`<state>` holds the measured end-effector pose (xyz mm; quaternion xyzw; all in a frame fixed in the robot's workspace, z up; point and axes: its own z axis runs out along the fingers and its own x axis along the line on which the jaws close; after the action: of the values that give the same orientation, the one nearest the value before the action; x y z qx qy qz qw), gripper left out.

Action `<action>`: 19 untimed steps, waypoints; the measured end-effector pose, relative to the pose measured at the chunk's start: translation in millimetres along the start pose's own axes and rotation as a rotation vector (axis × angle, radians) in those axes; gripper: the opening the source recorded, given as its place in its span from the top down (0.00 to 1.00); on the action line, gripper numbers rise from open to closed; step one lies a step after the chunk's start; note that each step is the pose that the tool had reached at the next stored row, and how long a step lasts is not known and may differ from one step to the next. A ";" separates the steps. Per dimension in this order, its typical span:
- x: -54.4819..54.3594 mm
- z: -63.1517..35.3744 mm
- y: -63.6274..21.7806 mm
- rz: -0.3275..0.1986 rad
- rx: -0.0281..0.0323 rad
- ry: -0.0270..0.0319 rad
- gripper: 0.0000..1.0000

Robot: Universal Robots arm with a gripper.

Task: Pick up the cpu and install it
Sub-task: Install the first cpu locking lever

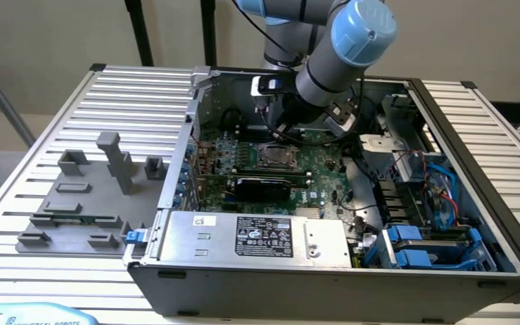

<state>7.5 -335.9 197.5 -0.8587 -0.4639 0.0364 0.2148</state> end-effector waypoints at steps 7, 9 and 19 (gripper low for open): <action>1.5 -0.1 0.9 -0.001 0.0002 -0.0001 0.89; 2.0 -0.4 1.6 -0.001 0.0002 -0.0004 0.89; 3.0 0.6 5.2 -0.003 0.0005 -0.0011 0.89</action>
<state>13.1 -335.8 195.2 -0.8579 -0.4653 0.0367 0.2148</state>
